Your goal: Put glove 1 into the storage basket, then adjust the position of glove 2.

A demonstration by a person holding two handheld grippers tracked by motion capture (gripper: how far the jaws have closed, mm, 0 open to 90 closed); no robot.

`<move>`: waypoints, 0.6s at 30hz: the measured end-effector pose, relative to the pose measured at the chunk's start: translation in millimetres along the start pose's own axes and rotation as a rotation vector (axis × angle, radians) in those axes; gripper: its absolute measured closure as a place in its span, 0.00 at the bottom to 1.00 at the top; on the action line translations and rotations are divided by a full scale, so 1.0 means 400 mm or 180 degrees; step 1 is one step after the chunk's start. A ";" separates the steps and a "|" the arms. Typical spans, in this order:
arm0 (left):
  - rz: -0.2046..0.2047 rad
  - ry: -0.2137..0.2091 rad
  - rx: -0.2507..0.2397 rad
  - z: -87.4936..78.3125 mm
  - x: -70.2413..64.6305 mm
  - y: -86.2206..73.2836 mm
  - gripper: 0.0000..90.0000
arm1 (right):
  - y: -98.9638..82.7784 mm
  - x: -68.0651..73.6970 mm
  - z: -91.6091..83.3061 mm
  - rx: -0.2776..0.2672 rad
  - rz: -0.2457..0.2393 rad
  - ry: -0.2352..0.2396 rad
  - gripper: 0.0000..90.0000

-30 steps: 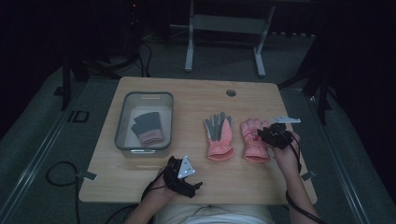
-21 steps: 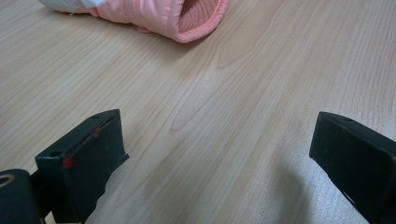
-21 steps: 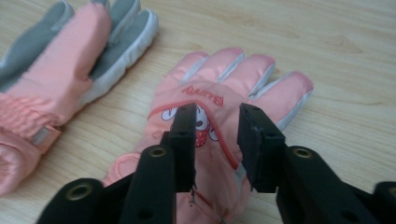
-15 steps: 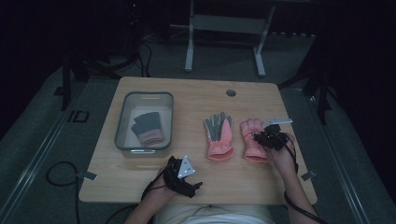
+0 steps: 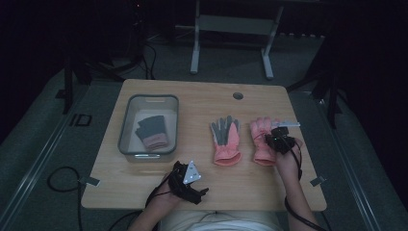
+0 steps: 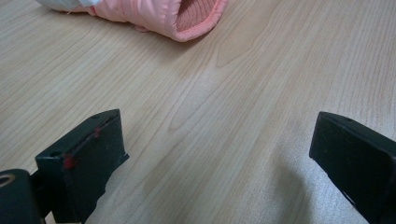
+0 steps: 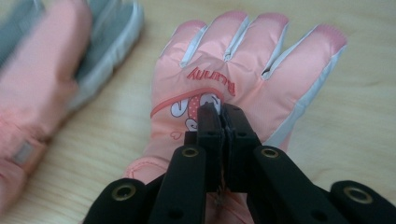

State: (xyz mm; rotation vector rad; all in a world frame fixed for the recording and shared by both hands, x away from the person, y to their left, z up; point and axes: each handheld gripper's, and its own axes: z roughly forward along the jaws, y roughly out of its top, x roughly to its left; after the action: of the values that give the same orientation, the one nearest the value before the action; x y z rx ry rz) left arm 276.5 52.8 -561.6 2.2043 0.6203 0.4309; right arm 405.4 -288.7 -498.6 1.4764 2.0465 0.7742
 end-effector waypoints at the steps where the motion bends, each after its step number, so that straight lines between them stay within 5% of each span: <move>1: -0.0001 -0.0005 0.0001 0.000 0.001 0.000 0.03 | 0.008 0.000 -0.011 -0.0032 0.0016 -0.0009 0.97; 9: 0.0010 0.0004 0.0002 0.001 0.000 0.001 0.03 | 0.091 0.031 -0.130 -0.0383 0.0032 0.0038 0.97; 15: 0.0014 0.0010 0.0011 0.002 0.000 0.001 0.03 | 0.134 0.073 -0.166 -0.0438 -0.0025 0.0112 0.97; 18: 0.0014 0.0008 0.0015 0.002 0.000 0.001 0.03 | 0.172 0.126 -0.192 -0.0539 -0.0097 0.0177 0.97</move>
State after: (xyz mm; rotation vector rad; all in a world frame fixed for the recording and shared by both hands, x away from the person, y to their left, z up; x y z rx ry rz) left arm 276.8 52.0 -561.9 2.2104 0.6183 0.4348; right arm 384.9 -235.5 -399.0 1.3408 1.9848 0.9608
